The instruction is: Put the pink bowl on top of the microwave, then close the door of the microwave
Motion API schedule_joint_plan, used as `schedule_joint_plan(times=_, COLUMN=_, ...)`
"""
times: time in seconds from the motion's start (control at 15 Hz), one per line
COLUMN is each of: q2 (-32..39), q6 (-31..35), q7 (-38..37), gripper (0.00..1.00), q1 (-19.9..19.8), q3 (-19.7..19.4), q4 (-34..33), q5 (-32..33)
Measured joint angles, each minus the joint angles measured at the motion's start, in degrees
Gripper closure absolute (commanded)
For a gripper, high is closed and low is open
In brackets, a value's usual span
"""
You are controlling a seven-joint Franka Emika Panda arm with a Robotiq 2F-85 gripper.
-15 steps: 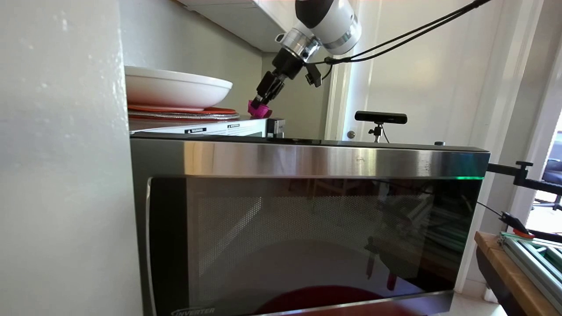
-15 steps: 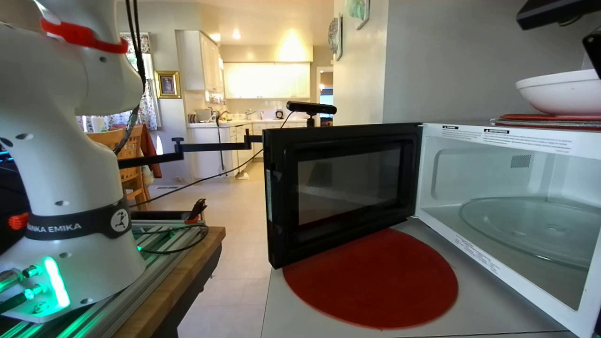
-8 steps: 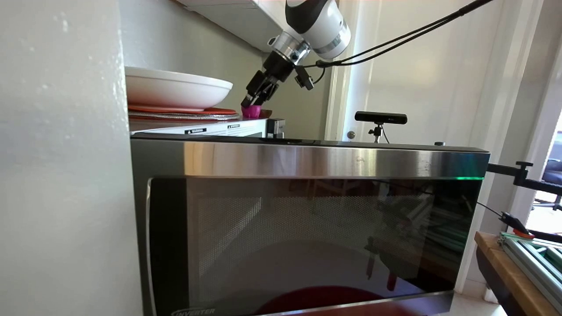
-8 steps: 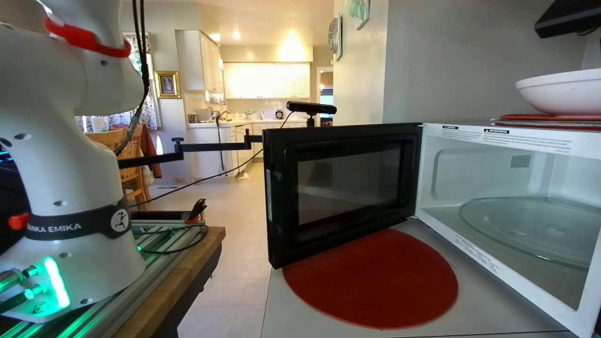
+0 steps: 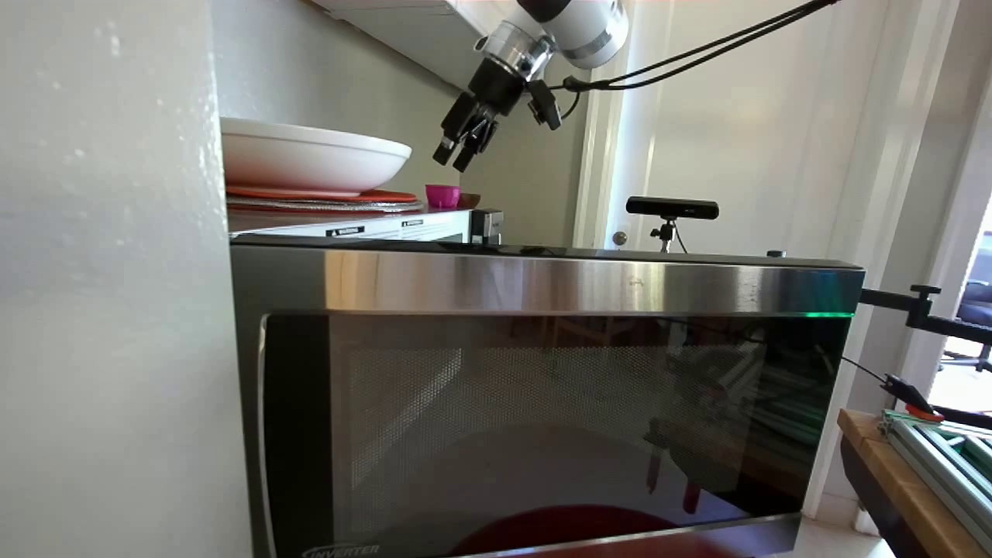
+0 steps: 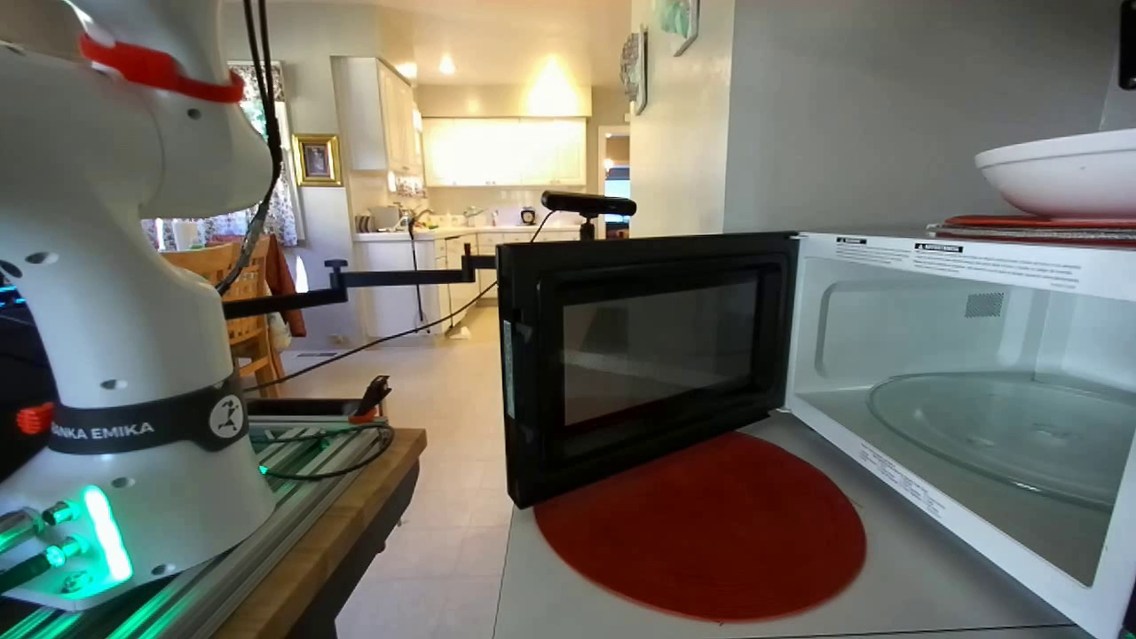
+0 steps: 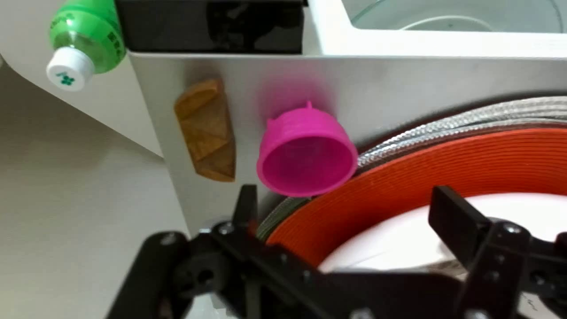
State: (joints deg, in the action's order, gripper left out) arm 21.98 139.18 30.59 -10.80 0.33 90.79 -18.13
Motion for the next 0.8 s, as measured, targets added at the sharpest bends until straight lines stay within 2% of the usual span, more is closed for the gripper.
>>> schedule_joint_plan(times=0.53, q2=-12.46, q6=-29.51, q7=1.12, gripper=0.0, q1=-1.0, q3=-0.72, q4=1.13, q5=0.63)
schedule_joint_plan(times=0.8, q2=-17.26, q6=-36.6, q7=3.1, gripper=0.0, q1=0.49, q3=-0.75, q4=6.27, q5=0.63)
